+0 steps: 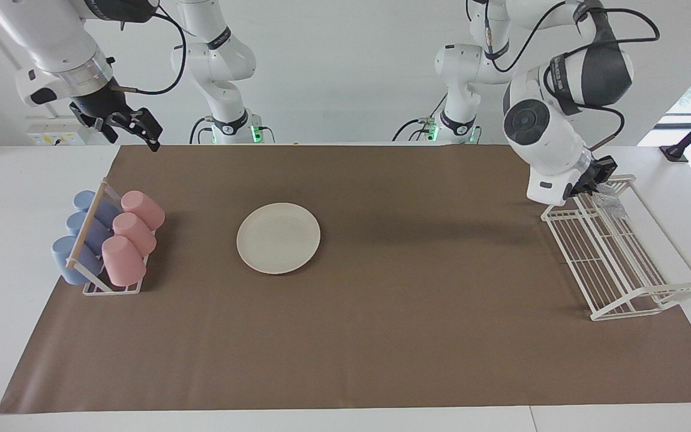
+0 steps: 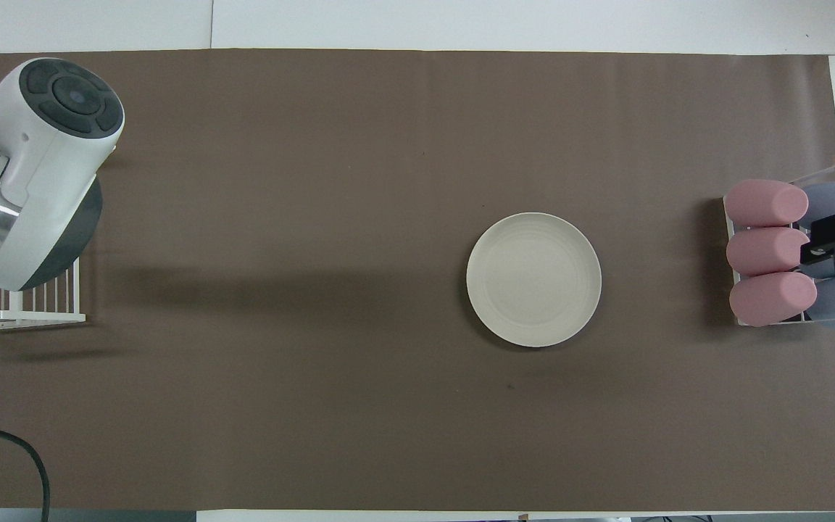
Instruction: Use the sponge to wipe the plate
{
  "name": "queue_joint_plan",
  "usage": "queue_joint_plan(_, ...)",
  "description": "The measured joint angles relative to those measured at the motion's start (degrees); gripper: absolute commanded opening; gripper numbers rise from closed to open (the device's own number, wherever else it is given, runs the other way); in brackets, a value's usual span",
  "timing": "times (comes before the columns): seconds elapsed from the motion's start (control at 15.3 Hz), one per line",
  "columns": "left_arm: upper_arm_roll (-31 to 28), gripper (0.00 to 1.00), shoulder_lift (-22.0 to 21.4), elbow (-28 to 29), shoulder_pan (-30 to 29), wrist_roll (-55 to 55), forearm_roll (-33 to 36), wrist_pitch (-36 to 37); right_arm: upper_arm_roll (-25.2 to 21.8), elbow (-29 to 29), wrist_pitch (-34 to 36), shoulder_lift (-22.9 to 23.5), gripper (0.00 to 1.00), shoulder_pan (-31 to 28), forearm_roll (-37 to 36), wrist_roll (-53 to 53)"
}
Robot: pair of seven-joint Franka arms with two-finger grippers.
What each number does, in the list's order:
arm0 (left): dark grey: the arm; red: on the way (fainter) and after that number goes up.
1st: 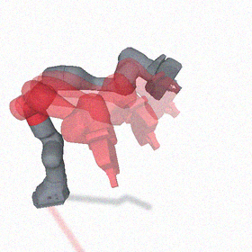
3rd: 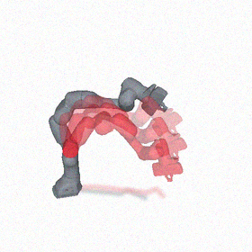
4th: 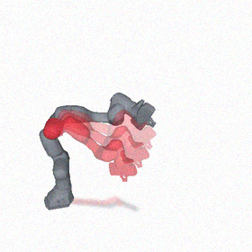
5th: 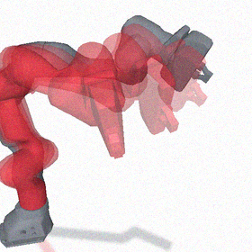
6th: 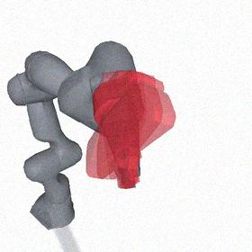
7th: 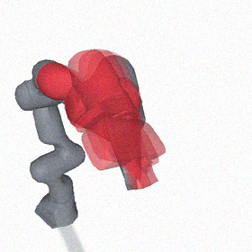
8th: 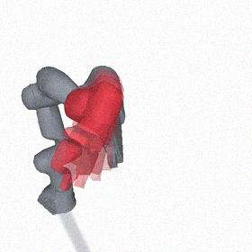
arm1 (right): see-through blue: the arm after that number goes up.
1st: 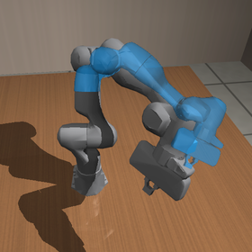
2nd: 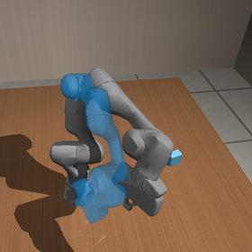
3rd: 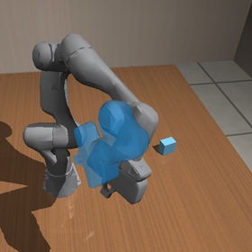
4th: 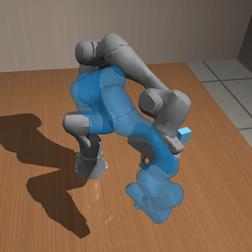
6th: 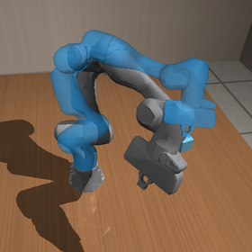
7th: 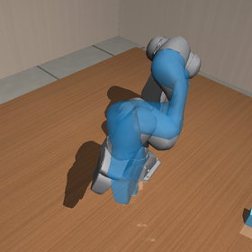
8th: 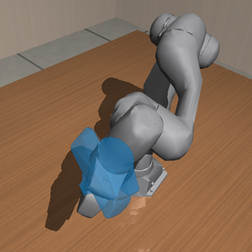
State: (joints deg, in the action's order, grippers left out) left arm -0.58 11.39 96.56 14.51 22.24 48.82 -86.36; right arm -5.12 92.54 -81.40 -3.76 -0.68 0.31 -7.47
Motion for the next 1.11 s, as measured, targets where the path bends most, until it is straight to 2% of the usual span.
queue_joint_plan(0.2, -0.1, 0.00, 4.7, 0.1, -1.4, 1.8, 7.9, -0.1, -0.3, 0.2, -0.2, 0.0, 1.00, -0.1, 0.1, 5.9)
queue_joint_plan(0.39, 0.2, 0.00, 8.5, 0.1, -1.4, 6.8, 9.2, -0.3, -0.3, 0.3, -2.1, 0.0, 1.00, -0.1, 0.1, 7.9)
queue_joint_plan(0.65, 0.3, 0.00, 8.9, 0.1, -1.7, 9.8, 8.6, -1.7, -0.3, 0.3, -4.8, 0.0, 1.00, 0.0, 0.1, 8.1)
queue_joint_plan(1.05, 0.3, 0.00, 8.9, 1.4, -2.4, 13.1, 6.8, -5.4, -0.3, 0.5, -5.0, 0.0, 1.00, -0.1, 0.1, 8.1)
queue_joint_plan(1.11, 0.3, 0.05, 8.9, 1.7, -2.4, 13.5, 6.5, -5.7, -0.2, 0.5, -5.0, 0.0, 1.00, -0.1, 0.1, 8.1)
